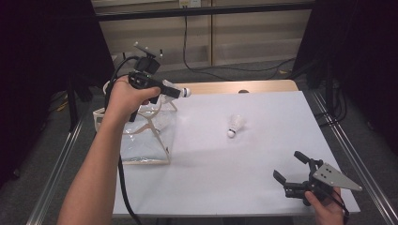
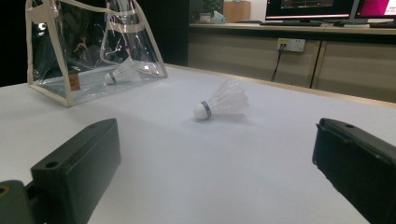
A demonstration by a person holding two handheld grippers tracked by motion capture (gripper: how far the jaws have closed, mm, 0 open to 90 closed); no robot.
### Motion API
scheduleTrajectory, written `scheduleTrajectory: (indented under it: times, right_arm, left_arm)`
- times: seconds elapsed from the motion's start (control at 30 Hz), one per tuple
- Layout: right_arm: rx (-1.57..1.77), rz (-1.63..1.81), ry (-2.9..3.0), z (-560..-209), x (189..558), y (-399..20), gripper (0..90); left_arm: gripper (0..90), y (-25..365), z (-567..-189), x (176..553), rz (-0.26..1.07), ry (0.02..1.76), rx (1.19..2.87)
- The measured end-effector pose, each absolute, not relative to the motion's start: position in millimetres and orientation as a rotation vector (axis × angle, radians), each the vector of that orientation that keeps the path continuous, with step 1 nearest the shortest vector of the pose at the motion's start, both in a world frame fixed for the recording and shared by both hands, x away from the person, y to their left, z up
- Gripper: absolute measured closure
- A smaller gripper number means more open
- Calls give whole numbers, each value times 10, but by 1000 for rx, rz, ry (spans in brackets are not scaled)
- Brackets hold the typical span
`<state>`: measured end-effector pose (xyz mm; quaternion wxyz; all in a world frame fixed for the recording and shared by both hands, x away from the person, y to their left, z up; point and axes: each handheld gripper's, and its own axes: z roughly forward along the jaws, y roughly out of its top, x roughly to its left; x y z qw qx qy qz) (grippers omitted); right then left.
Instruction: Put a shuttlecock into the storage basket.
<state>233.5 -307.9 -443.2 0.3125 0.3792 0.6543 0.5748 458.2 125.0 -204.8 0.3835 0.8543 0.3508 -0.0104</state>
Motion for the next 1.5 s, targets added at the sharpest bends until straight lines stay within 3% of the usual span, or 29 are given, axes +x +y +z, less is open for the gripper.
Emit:
scheduleTrajectory:
  times: [1.5]
  right_arm:
    - [1000,1517,1724,-4429,2333,-3082,9]
  left_arm:
    - [892,1550,-1916,4663,51,980,2127]
